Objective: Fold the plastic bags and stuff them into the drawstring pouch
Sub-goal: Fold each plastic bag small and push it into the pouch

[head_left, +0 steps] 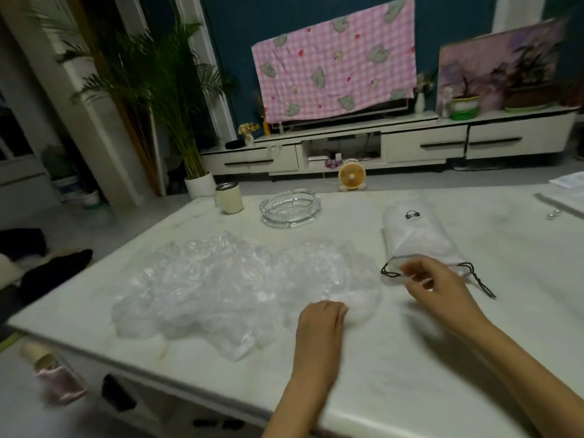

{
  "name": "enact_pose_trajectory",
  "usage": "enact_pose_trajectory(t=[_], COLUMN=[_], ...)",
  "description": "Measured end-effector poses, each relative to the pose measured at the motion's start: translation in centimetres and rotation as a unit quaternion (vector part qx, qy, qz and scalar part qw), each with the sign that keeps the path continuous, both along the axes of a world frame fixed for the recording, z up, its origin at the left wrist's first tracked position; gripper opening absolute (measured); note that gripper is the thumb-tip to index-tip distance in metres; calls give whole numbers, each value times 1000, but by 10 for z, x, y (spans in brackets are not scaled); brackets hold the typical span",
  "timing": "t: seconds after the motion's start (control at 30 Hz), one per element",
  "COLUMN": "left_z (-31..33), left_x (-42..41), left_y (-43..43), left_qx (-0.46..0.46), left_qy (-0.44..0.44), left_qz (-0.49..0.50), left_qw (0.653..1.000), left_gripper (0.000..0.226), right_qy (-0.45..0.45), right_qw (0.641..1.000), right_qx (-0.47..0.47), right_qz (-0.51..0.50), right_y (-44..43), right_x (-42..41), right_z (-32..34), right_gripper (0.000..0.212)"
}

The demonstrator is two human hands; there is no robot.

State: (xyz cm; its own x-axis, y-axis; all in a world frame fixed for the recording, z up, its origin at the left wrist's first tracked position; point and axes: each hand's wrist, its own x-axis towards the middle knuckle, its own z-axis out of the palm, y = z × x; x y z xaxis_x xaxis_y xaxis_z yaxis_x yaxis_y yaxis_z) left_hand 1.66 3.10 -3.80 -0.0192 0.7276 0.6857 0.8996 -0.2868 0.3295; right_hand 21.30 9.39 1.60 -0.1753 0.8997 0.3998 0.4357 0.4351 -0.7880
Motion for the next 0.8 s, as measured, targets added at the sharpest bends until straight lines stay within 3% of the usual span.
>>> enact_pose_trajectory(t=[0.1, 0.17, 0.3, 0.43, 0.53, 0.63, 0.73, 0.8], left_z=[9, 14, 17, 10, 3, -2, -6, -3], left_x=[4, 9, 29, 48, 42, 32, 23, 22], left_y=[-6, -16, -40, -49, -55, -61, -59, -59], left_qx=[55, 111, 169, 154, 64, -72, -101, -122], left_qy=[-11, 11, 126, 164, 148, 84, 61, 12], left_qz=[28, -12, -179, -266, -278, -257, -253, -237], left_qw=[998, 994, 961, 937, 947, 960, 960, 964], left_gripper=[45, 41, 24, 22, 32, 50, 42, 42], right_qy=[-1, -65, -256, -384, -354, -271, -223, -211], right_qw=[1000, 993, 925, 878, 904, 947, 965, 968], right_qx=[6, 95, 276, 256, 191, 121, 79, 91], right_qz=[-1, -19, 44, 129, 144, 124, 114, 102], right_y=[-24, -47, -86, -93, -89, -100, -98, -89], right_x=[10, 20, 42, 56, 71, 85, 93, 96], right_z=[3, 8, 19, -7, -23, -32, -35, -32], right_gripper=[30, 22, 65, 64, 44, 38, 46, 34])
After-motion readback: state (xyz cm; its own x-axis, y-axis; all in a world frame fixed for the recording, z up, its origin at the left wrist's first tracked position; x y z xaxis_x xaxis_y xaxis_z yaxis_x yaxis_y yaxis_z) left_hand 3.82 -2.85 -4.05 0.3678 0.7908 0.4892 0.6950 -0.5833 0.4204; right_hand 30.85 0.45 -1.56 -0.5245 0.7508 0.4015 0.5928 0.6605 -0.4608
